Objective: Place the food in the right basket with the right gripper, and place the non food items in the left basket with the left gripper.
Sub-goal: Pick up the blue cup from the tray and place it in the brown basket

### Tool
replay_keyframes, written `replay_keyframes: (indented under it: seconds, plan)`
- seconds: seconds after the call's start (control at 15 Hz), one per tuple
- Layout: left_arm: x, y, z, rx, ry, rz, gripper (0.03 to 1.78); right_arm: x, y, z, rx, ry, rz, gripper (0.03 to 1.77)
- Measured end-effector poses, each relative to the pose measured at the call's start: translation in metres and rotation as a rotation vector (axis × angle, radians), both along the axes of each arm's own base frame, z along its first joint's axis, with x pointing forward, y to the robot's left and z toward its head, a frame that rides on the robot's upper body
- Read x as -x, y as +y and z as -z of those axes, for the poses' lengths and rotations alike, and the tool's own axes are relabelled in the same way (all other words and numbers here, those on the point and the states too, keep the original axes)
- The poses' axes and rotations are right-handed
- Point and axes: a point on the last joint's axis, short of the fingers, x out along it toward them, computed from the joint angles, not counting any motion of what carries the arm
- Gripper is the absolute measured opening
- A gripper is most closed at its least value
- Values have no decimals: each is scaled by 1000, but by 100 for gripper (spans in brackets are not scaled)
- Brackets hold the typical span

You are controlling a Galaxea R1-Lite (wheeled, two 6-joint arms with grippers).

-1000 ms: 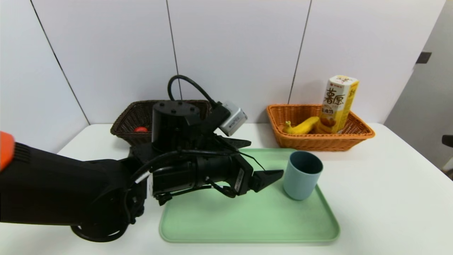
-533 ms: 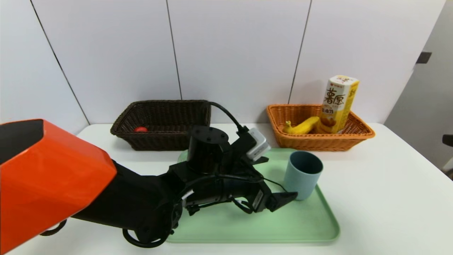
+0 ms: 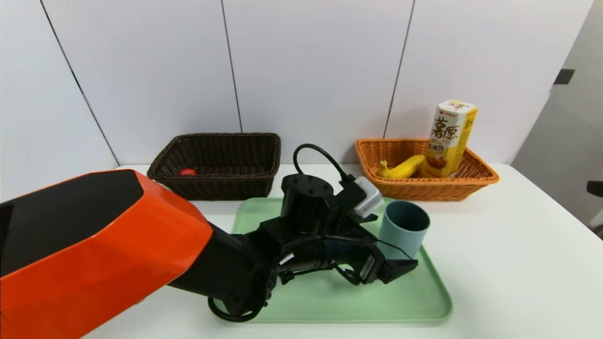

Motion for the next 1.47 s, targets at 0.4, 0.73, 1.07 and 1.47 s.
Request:
replay_keyframes:
  seconds: [0.4, 0.73, 1.07, 1.47]
  plan:
    - [-4, -30, 7, 25, -12, 22, 169, 0, 0, 0, 0, 0, 3, 169]
    - [-13, -44, 14, 32, -25, -7, 169, -1, 0, 3, 0, 10, 4, 169]
    - [-18, -51, 18, 24, -10, -9, 156, 0, -1, 4, 0, 15, 6, 169]
    - [-22, -53, 15, 30, -4, -54, 114, 0, -1, 4, 0, 14, 8, 169]
